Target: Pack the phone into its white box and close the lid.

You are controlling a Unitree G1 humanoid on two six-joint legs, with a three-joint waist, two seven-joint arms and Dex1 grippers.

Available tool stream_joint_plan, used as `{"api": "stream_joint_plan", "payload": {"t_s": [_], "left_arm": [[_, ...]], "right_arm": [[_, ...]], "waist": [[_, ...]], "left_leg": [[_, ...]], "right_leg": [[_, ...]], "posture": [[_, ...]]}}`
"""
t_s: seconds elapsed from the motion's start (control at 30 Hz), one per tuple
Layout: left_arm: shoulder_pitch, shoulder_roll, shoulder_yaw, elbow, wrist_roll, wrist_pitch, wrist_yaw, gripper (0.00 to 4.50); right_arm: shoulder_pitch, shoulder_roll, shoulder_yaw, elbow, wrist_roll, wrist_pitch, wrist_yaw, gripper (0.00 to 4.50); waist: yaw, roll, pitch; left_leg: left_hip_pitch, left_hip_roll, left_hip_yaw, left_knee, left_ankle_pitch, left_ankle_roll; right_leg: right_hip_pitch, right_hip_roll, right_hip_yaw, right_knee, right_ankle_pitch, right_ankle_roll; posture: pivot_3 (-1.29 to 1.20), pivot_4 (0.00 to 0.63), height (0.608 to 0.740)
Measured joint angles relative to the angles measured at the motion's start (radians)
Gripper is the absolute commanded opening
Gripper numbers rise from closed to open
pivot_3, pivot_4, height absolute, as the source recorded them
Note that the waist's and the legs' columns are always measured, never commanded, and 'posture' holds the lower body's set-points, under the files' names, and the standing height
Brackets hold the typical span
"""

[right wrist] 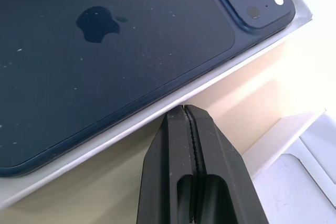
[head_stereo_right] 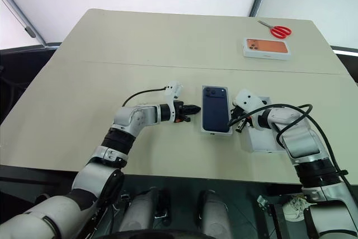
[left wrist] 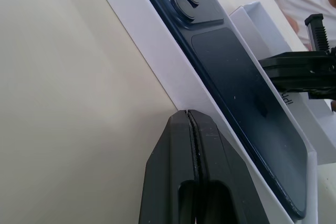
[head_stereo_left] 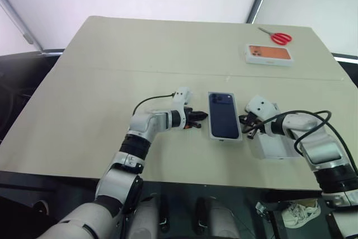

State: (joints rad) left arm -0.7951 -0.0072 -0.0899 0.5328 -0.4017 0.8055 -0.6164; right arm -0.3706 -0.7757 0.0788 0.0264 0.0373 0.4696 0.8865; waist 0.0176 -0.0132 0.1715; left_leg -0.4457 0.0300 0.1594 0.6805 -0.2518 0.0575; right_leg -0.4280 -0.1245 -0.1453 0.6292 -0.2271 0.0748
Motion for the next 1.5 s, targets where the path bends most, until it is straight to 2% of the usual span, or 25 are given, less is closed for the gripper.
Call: {"api": "stream_joint_plan", "payload": {"t_s": [0.37,0.83,1.2,1.5], "left_arm": [[-0.070,-0.075,-0.005,0.136,0.067,-0.074,-0.041,0.05],[-0.082,-0.065,-0.002,0.157,0.096,-0.100,-0.079,0.05],[-0.021,0.159,0.043,-0.108,0.060,0.010,-0.136,0.05],[0.067,0.321,0.094,-0.271,0.026,-0.031,-0.192,0.05]], "right_arm": [[0.015,-0.055,-0.026,0.039,-0.008,-0.026,0.003,0.00],[0.008,-0.056,-0.030,0.049,-0.007,-0.031,0.017,0.00],[-0.024,-0.064,-0.109,0.053,0.128,0.034,0.066,0.00],[-0.002,-0.091,-0.124,0.017,0.153,0.068,0.092,0.00]], "waist": [[0.000,0.000,0.000],[-0.006,0.001,0.001],[-0.011,0.006,0.004],[-0.007,0.007,0.004]], "left_leg": [[-0.001,0.000,0.000,0.001,0.000,0.002],[-0.001,0.000,0.000,0.001,0.000,0.003],[-0.001,0.001,0.000,0.001,0.001,0.003],[-0.001,0.001,0.000,0.001,0.000,0.001]], "right_leg": [[0.000,-0.001,0.000,0.000,0.000,0.001],[0.000,0.000,0.000,0.000,0.000,0.001],[-0.001,0.001,0.000,0.001,0.000,0.001],[-0.001,0.000,0.000,0.001,0.000,0.001]], "posture": [[0.00,0.150,0.738],[0.00,0.150,0.738],[0.00,0.150,0.738],[0.00,0.150,0.738]]}}
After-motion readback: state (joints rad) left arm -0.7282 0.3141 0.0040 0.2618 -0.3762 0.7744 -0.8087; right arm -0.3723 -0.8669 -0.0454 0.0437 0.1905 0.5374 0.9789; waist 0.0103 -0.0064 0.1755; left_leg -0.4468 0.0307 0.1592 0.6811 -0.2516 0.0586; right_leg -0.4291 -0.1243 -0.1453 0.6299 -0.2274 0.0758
